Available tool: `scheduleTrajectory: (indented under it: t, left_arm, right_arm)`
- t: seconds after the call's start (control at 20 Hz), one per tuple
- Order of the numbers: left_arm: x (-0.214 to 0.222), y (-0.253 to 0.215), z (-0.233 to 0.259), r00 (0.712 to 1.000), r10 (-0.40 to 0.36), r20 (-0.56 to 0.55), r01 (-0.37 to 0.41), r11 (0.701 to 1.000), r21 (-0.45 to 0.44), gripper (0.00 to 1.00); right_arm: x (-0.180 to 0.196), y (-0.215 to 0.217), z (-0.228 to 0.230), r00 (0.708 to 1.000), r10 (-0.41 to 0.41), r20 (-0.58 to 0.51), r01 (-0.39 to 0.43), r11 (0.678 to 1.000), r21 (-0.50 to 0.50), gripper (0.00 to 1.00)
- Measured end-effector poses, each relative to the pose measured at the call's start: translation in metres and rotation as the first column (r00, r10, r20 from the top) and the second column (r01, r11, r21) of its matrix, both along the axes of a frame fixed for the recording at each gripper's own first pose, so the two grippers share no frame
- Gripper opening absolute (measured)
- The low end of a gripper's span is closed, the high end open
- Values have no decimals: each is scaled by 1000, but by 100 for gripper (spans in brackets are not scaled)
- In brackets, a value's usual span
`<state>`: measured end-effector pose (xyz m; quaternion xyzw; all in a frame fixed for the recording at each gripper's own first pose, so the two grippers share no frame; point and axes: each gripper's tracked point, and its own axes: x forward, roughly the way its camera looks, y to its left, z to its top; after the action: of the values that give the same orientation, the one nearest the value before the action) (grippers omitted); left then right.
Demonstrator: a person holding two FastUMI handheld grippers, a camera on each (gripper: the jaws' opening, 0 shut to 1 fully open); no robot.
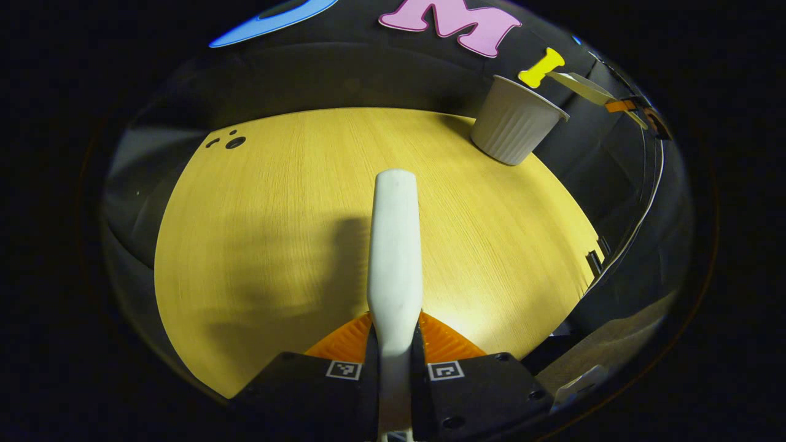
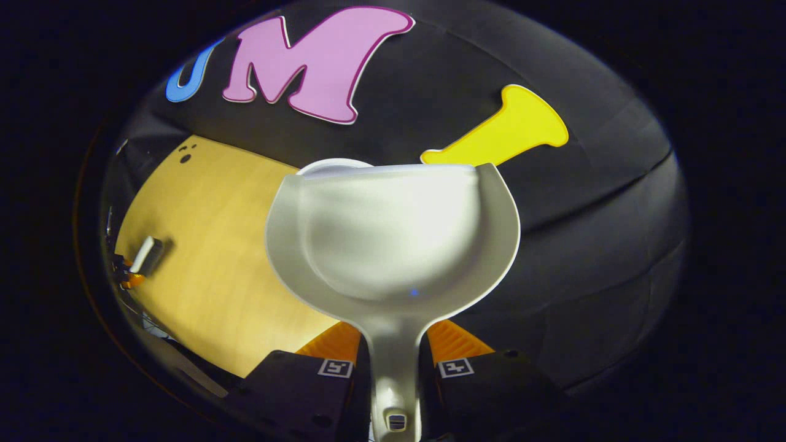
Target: Pick up the small broom and dustpan from the desktop, sweep the trash into the dustpan with the broom, and then empty the trash into the garbage bin.
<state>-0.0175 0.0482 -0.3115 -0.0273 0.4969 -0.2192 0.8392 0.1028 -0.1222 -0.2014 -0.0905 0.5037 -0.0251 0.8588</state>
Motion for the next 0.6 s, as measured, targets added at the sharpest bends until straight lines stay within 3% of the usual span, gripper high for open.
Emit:
scheduleTrajectory:
  t: [0.3, 0.35, 0.6]
  left_arm:
    - [2, -7, 4, 1000, -6, 1, 6, 1000, 24, 25]
    - [2, -8, 6, 1000, -8, 0, 8, 1000, 29, 25]
    - [0, -11, 6, 1000, -15, -9, 16, 998, 58, 25]
  right_arm:
    - [-72, 109, -48, 997, 66, -29, -57, 966, 254, 36]
    - [-83, 128, -59, 995, 86, -44, -71, 958, 276, 32]
    - [-124, 205, -130, 982, 128, -136, -72, 931, 358, 35]
